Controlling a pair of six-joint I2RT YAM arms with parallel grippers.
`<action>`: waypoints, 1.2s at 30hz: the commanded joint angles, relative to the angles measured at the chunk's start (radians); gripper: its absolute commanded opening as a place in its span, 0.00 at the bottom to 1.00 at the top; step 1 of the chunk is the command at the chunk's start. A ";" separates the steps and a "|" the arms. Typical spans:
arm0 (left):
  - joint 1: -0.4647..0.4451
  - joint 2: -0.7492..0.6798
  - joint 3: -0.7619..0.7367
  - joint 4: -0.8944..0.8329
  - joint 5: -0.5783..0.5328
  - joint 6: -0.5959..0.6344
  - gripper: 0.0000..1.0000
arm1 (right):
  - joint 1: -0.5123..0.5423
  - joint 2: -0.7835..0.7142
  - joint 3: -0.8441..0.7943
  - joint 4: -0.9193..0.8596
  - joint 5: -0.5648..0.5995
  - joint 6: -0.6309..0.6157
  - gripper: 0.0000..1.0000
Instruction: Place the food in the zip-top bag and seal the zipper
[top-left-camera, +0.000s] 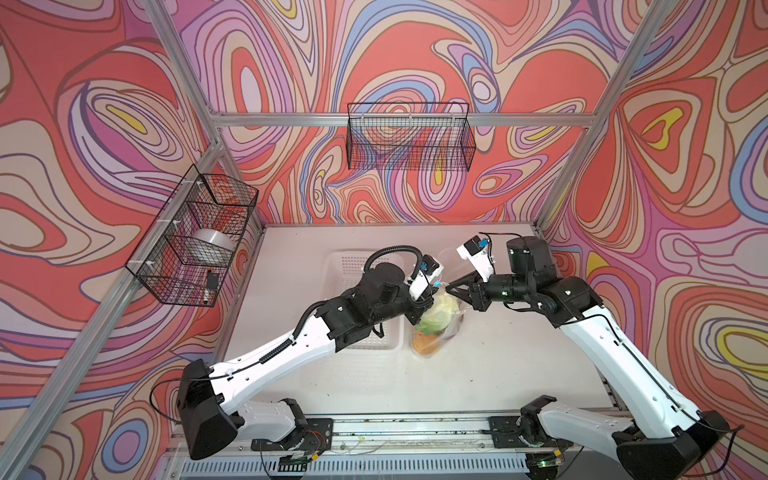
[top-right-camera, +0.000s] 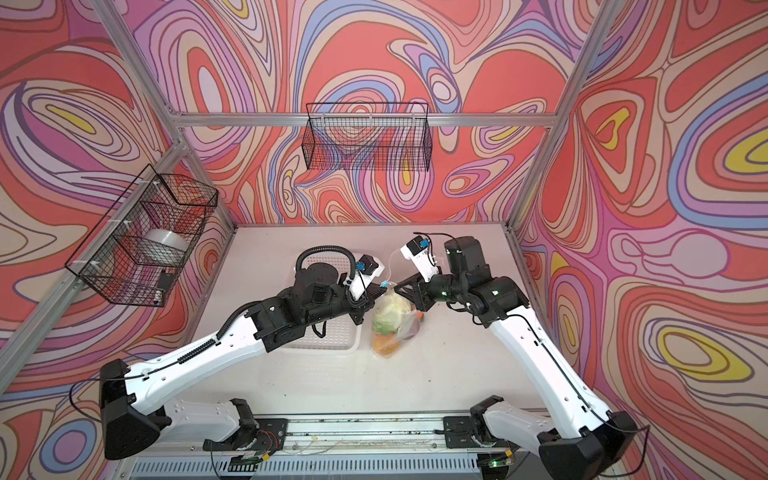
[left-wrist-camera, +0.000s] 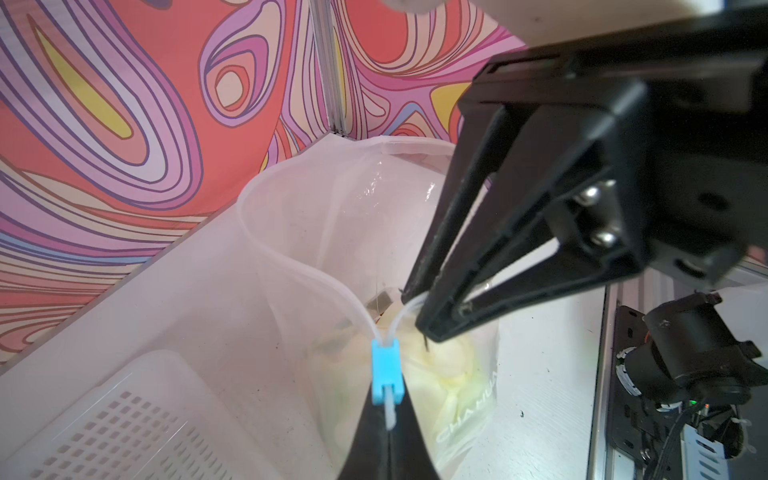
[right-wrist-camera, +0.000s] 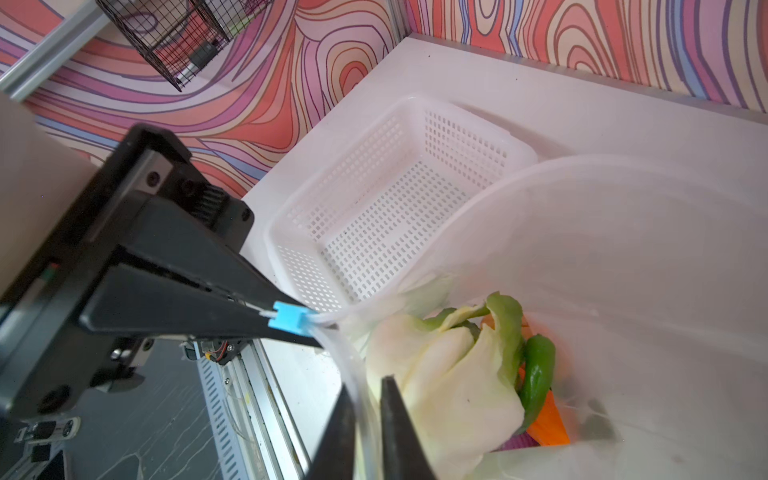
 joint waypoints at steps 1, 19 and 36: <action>0.003 -0.004 0.046 -0.009 -0.048 0.065 0.00 | 0.006 -0.039 -0.016 0.024 0.016 0.009 0.00; 0.136 0.080 0.117 0.028 0.114 0.112 0.00 | 0.059 -0.075 -0.085 0.162 0.030 0.138 0.00; 0.317 -0.070 -0.176 0.313 0.438 -0.064 0.72 | 0.059 -0.016 -0.009 0.175 0.079 0.115 0.00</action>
